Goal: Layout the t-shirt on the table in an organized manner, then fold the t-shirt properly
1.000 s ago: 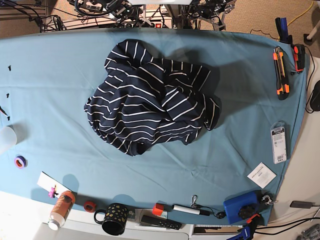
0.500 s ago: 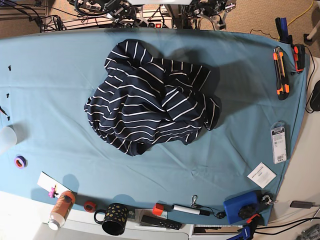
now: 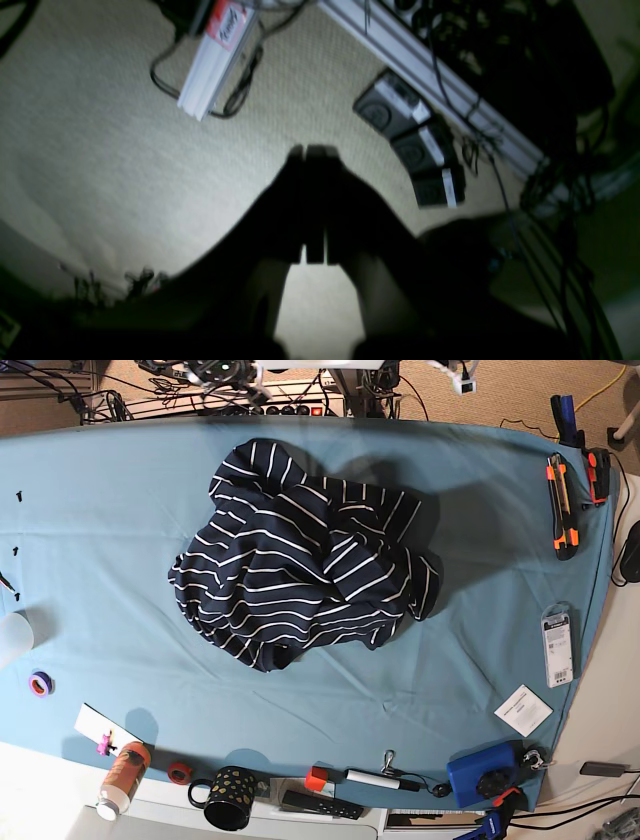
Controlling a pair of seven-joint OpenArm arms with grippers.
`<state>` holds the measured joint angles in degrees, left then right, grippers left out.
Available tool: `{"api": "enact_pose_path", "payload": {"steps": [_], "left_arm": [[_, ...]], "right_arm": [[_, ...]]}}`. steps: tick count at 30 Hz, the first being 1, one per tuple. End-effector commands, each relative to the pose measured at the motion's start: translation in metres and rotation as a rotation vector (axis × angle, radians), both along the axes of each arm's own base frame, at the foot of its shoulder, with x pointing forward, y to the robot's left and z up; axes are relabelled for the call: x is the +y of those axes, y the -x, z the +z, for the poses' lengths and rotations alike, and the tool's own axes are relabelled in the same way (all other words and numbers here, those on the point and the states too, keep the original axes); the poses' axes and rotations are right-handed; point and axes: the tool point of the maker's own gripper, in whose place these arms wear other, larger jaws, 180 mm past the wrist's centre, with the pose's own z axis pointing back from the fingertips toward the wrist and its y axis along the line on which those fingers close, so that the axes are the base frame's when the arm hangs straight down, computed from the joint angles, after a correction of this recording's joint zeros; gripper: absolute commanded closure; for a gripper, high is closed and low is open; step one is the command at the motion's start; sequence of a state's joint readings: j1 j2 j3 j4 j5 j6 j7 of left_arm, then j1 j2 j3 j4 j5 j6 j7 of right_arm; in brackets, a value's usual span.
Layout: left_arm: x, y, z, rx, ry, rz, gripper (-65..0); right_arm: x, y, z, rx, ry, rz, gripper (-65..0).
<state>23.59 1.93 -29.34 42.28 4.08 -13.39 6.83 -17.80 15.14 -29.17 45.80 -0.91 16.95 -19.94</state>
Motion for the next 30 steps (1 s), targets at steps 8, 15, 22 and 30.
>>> {"api": "enact_pose_path", "payload": {"steps": [8, 15, 22, 30], "left_arm": [[0.005, 0.010, 0.043, -0.128, 0.071, -0.103, 0.0], [0.011, 0.016, 0.103, -0.232, 0.103, -0.212, 0.0], [0.014, 0.020, 0.159, -0.209, 0.145, -0.163, 0.0], [0.014, -0.002, 0.208, -0.276, 0.123, -0.229, 0.0]], "right_arm": [[-0.031, 0.020, 0.035, -0.039, -0.003, 0.076, 0.0], [-0.032, 0.036, 0.069, -0.048, -0.019, 0.167, 0.0], [-0.012, 0.050, 0.105, -0.042, -0.050, 0.229, 0.0], [-0.013, 0.019, 0.143, -0.145, -0.001, 0.128, 0.0]]}}
